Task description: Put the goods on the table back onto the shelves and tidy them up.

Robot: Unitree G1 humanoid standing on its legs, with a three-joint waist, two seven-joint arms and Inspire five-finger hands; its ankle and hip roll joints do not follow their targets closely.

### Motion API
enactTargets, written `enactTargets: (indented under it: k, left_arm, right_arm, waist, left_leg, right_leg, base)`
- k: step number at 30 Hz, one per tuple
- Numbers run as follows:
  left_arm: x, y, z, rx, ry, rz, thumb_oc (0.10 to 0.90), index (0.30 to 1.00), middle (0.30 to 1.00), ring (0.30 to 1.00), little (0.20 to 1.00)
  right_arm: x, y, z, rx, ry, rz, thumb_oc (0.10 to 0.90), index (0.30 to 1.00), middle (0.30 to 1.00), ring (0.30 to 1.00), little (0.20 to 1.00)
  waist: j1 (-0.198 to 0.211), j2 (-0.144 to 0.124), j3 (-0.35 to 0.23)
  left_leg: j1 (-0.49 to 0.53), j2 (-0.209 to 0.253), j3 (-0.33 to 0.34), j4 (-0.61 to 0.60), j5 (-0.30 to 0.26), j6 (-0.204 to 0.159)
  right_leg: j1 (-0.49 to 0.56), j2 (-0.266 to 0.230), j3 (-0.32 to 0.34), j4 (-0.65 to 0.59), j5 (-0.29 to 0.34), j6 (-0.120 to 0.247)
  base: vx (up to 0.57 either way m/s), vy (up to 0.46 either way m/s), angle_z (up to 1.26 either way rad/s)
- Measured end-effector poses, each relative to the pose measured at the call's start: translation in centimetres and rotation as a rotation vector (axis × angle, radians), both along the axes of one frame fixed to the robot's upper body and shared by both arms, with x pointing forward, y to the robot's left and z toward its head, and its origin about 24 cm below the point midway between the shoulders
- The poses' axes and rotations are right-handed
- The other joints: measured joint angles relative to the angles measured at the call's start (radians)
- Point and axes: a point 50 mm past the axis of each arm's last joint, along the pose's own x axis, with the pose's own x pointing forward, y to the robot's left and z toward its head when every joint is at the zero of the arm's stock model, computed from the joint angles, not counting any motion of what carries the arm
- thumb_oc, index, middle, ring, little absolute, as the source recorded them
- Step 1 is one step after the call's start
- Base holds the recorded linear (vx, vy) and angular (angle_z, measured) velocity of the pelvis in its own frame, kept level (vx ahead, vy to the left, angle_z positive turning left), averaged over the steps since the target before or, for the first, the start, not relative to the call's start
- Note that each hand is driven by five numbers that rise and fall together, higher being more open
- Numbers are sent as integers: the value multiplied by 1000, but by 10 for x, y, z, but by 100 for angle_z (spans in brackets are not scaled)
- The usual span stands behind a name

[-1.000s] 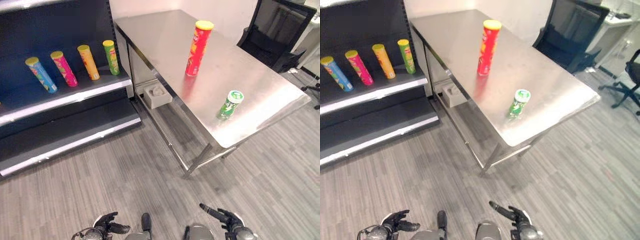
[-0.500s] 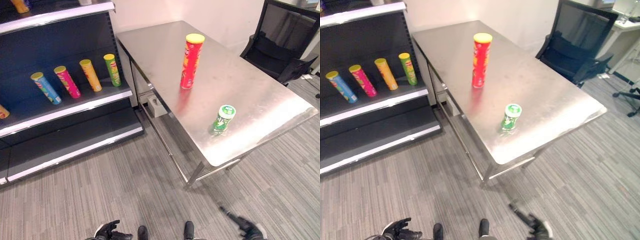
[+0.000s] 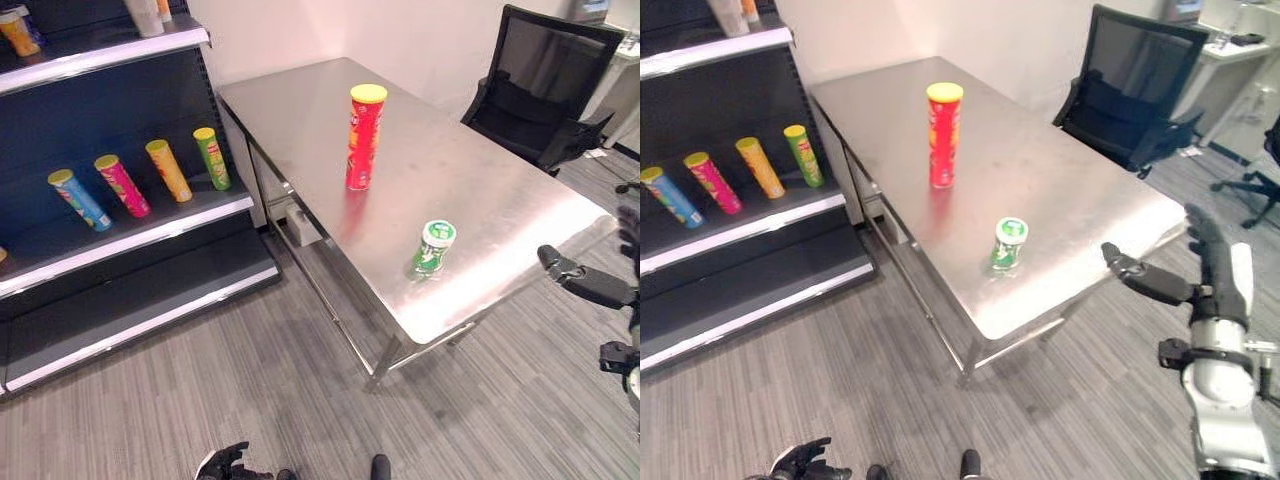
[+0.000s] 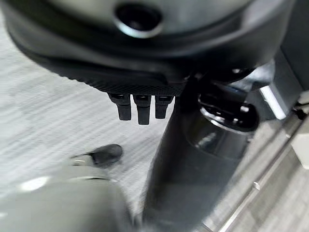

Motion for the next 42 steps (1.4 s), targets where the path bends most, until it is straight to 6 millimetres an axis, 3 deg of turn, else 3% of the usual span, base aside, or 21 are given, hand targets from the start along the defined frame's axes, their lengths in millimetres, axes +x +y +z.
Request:
enactTargets:
  k: [8, 23, 25, 29, 42]
  left_arm:
    - [1, 0, 1, -1, -16, -4, 800, 900, 900, 900, 900]
    - [8, 0, 4, -1, -60, -1, 800, 900, 900, 900, 900]
    - [9, 0, 5, -1, -68, 2, 800, 900, 900, 900, 900]
    - [11, 4, 6, 6, -81, 25, 800, 900, 900, 900, 900]
    - [10, 9, 7, 20, -74, 24, 800, 900, 900, 900, 900]
  right_arm:
    - [9, 23, -24, 15, 135, 140, 800, 900, 900, 900, 900]
    - [37, 28, -8, -40, 83, 145, 800, 900, 900, 900, 900]
    - [38, 27, -5, -64, 75, 133, 400, 300, 300, 300, 300]
    - [38, 22, 6, -106, 61, 120, 400, 300, 300, 300, 300]
    - [28, 12, 2, -106, 93, 99, 400, 300, 300, 300, 300]
  waist:
    - [18, 4, 4]
    - [39, 9, 54]
    - [55, 7, 56]
    - [59, -3, 62]
    - [53, -17, 71]
  left_leg:
    - [-7, -5, -27, 4, 5, -8]
    - [-18, -9, -72, 5, 7, -11]
    - [-30, -9, -82, 4, 8, -12]
    - [-33, -12, -107, 5, 10, -14]
    - [-17, -12, -117, 1, 9, -14]
  right_leg:
    - [9, -6, -30, 0, -3, 1]
    - [25, -10, -83, 0, -18, 9]
    - [26, -10, -90, 0, -21, 12]
    - [29, -11, -112, 1, -26, 6]
    - [58, -10, -112, 7, -30, 1]
  base:
    - [3, -28, 11]
    - [3, -20, 10]
    - [7, -29, 15]
    - [10, -11, 18]
    - [0, -28, 2]
